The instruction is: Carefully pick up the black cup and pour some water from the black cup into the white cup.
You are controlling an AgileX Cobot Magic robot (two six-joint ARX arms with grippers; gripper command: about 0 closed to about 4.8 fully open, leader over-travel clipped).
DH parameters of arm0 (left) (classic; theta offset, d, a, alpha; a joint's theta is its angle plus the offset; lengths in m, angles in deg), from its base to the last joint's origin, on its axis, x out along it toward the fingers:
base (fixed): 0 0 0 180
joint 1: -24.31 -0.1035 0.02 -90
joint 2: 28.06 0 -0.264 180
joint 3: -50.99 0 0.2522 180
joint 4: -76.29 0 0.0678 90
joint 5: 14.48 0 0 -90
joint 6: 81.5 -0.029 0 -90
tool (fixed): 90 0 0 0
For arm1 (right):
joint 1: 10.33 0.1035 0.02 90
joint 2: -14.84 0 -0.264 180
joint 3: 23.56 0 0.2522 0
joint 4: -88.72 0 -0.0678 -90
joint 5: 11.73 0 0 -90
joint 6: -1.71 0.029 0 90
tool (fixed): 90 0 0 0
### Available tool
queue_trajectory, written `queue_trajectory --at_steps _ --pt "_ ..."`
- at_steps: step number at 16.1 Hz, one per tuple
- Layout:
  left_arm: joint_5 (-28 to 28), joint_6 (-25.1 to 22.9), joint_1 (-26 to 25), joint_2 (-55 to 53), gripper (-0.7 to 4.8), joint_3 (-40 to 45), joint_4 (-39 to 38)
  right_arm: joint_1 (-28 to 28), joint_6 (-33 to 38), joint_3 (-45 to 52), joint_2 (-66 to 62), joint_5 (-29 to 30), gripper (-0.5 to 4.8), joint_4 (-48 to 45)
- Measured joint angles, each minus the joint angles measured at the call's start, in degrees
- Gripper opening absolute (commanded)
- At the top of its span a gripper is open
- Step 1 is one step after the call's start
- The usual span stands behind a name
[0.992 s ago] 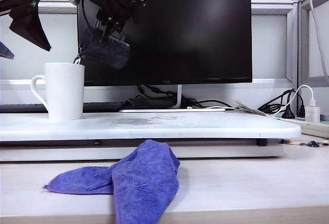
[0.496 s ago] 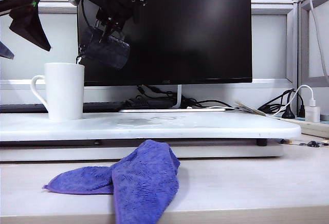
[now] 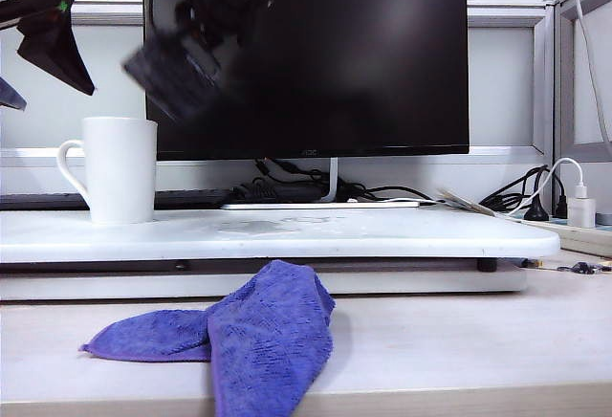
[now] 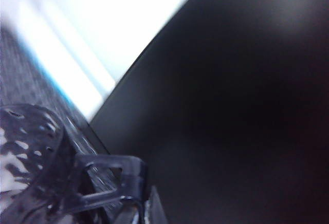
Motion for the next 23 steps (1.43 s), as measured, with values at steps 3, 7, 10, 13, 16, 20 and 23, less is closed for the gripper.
queue_trajectory --at_steps 3,7,10,13,16,20,23 --pt "0.0 0.0 0.0 0.0 4.63 0.0 0.0 -1.5 13.4 0.0 4.2 -1.6 -0.06 0.4" --pt "0.0 0.0 0.0 1.1 4.63 0.0 0.0 -6.9 24.1 -0.1 11.2 -3.8 -0.06 11.0" --pt "0.0 1.6 0.0 5.6 4.62 0.0 2.1 -12.8 30.7 -0.1 17.2 -3.1 -0.06 25.9" --pt "0.3 2.9 0.0 7.9 4.62 0.0 3.0 -14.9 31.2 -0.2 20.6 -1.5 -0.06 33.2" --pt "1.4 5.0 0.1 8.4 4.62 0.0 3.2 -14.5 32.1 0.1 22.2 1.7 -0.06 41.7" --pt "2.6 5.2 0.1 8.4 4.62 0.0 3.1 -14.4 33.9 3.3 28.0 4.5 -0.06 43.8" --pt "2.6 5.1 0.1 8.4 4.62 0.0 3.1 -14.4 34.1 19.0 39.6 3.8 -0.06 42.6"
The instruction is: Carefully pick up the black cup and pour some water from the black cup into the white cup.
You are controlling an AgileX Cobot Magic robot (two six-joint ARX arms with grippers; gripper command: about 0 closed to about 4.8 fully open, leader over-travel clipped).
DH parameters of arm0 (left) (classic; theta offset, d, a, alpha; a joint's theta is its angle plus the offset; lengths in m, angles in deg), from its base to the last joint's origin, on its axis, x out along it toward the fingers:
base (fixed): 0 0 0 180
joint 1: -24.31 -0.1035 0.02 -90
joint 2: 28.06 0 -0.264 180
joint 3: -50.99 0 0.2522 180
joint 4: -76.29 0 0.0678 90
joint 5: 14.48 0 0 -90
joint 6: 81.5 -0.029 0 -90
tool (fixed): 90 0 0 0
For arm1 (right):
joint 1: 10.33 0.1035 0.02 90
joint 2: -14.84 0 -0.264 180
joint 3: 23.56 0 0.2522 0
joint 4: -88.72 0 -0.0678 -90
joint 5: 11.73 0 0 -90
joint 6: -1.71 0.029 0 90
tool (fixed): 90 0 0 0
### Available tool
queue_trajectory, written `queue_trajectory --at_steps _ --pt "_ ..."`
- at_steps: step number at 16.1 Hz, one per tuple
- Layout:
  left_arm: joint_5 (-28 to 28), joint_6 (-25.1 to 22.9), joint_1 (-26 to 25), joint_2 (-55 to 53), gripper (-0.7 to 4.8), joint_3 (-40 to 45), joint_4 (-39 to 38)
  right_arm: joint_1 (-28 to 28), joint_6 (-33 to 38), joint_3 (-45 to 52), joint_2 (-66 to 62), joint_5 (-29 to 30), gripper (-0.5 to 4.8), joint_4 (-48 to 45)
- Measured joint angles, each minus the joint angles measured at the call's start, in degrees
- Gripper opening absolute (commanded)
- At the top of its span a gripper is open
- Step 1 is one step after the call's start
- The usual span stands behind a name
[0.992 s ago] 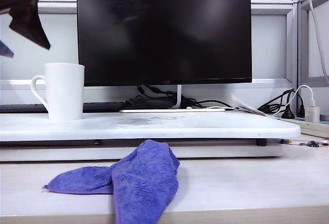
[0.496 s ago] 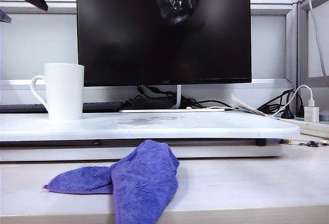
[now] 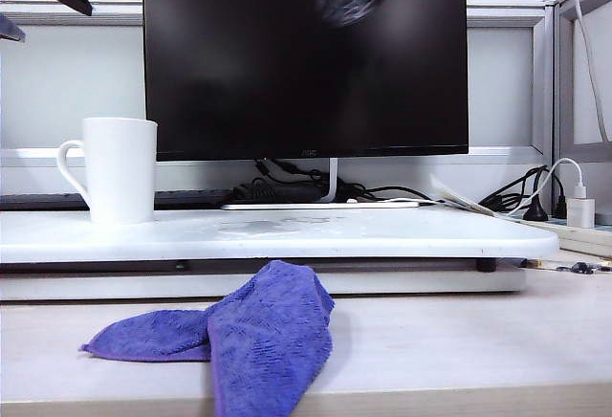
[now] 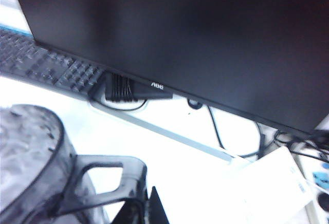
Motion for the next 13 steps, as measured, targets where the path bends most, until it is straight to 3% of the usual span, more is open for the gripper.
queue_trajectory --at_steps 1,2,5,6,13 --pt "0.0 0.0 0.0 0.0 4.63 0.0 0.0 0.0 1.0 7.0 4.8 -0.5 -0.06 -5.5" --pt "0.0 0.0 0.0 0.0 4.62 0.0 -0.1 0.0 2.5 20.3 10.8 -1.2 -0.06 -17.6" --pt "0.0 0.0 0.0 0.0 4.62 0.0 -0.3 0.0 7.2 43.5 10.8 -2.3 -0.06 -41.7" --pt "0.0 0.0 0.0 0.0 4.62 0.0 -0.7 -0.1 9.9 45.4 7.1 -2.3 -0.06 -50.4" --pt "0.1 0.0 0.0 0.0 4.62 0.0 -2.3 -0.7 14.4 45.7 -11.2 0.5 -0.06 -66.5"
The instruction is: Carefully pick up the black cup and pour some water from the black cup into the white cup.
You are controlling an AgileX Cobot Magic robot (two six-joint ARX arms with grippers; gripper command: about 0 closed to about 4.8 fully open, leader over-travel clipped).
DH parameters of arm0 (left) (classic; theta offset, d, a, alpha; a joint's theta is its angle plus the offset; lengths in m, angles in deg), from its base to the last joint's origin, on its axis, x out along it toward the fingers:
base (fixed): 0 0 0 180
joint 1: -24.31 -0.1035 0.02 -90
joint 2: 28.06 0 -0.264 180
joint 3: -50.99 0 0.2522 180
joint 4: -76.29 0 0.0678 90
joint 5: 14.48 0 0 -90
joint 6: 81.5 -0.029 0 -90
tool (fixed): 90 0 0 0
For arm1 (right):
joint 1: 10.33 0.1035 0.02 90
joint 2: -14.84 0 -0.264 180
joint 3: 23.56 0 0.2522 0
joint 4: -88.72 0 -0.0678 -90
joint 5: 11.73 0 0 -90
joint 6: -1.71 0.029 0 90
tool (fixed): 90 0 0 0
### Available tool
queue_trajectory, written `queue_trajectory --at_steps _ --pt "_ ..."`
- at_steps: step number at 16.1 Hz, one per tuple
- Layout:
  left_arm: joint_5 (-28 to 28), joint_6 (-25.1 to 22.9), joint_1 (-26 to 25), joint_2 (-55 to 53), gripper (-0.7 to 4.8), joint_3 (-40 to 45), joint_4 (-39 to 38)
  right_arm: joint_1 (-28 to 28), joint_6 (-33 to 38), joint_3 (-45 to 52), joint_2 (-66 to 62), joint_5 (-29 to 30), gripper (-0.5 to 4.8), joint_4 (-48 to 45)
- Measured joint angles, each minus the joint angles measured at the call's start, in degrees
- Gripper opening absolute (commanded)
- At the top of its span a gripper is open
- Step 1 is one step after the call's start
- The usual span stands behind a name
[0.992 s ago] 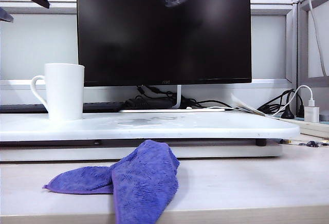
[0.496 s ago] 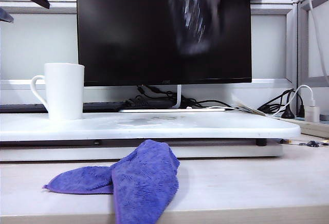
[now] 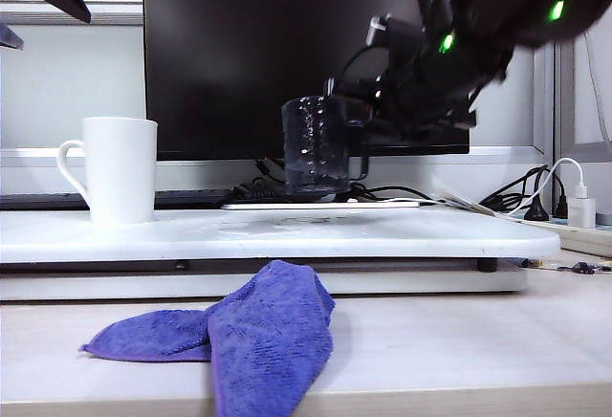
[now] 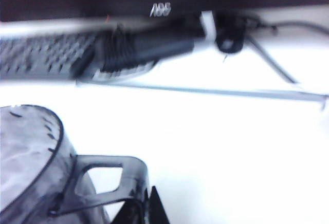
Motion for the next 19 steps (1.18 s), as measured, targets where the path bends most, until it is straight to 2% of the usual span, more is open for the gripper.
queue_trajectory --at_steps 2,8,19 --pt "0.0 -1.3 0.0 0.0 4.62 0.0 -1.7 -1.2 0.2 -0.4 -2.6 0.0 -0.06 -3.7" --pt "0.1 -1.4 0.0 0.0 4.62 0.0 -2.1 -3.5 0.4 -5.0 -7.9 3.4 -0.06 -4.2" --pt "0.0 -1.4 0.0 0.0 4.62 0.0 -3.4 -3.4 0.6 -6.8 -12.5 4.9 -0.06 -6.1"
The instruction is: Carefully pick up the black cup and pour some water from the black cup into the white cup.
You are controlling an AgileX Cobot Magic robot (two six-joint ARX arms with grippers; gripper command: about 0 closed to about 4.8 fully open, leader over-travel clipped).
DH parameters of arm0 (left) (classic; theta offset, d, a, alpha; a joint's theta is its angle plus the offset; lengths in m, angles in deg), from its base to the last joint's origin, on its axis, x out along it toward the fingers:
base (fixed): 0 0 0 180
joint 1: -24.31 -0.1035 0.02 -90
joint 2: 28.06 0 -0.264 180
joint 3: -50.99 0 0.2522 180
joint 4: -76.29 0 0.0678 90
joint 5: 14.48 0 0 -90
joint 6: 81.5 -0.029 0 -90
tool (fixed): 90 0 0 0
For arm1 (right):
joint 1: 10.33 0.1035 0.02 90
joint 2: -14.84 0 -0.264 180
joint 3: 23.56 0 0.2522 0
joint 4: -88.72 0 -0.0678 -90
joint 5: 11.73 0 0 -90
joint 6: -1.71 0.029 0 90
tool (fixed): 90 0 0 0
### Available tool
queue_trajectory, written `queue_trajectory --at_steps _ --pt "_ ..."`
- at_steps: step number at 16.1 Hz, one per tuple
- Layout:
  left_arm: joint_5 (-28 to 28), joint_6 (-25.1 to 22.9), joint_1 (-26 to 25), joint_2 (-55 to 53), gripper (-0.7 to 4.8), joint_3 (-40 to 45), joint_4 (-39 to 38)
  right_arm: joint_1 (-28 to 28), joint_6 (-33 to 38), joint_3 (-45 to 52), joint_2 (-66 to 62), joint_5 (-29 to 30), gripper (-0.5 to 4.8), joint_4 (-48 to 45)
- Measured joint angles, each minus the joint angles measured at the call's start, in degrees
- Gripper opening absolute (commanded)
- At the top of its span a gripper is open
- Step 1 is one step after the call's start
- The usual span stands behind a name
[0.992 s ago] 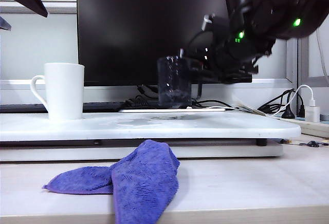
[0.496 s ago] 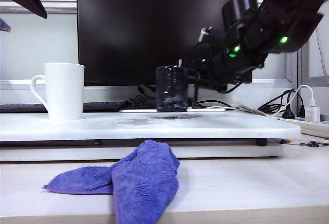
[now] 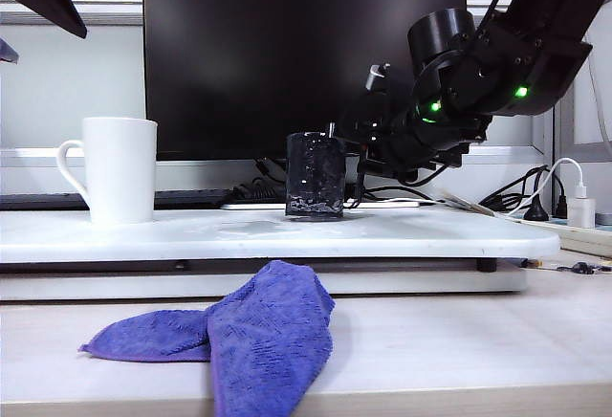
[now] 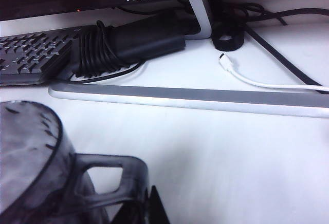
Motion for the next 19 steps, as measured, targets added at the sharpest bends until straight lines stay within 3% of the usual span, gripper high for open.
queue_trajectory --at_steps 5,12,13,14,15,17,19 --pt "0.0 0.0 0.0 0.0 4.62 0.0 0.0 0.0 -0.3 0.0 -0.1 0.0 -0.06 -0.2" --pt "0.0 -0.4 0.0 0.0 4.62 0.0 0.0 0.1 -6.9 -0.1 -0.1 0.0 -0.05 0.0" --pt "0.0 -0.4 0.0 0.0 4.62 0.0 0.0 0.1 -7.0 -0.1 -0.1 0.0 0.24 0.0" --pt "0.0 -0.4 0.0 0.0 4.62 0.0 0.0 0.1 -7.0 -0.1 -0.1 0.0 1.13 0.0" --pt "0.0 -0.4 0.0 0.0 4.62 0.0 0.0 0.1 -7.2 -0.1 -0.1 0.0 1.59 0.0" --pt "0.0 -0.4 0.0 0.0 4.62 0.0 0.0 0.0 -7.3 0.0 -0.3 0.0 1.82 2.1" --pt "0.0 -0.4 0.0 0.0 4.62 0.0 0.0 0.0 -7.8 0.1 -0.4 -0.1 2.54 3.1"
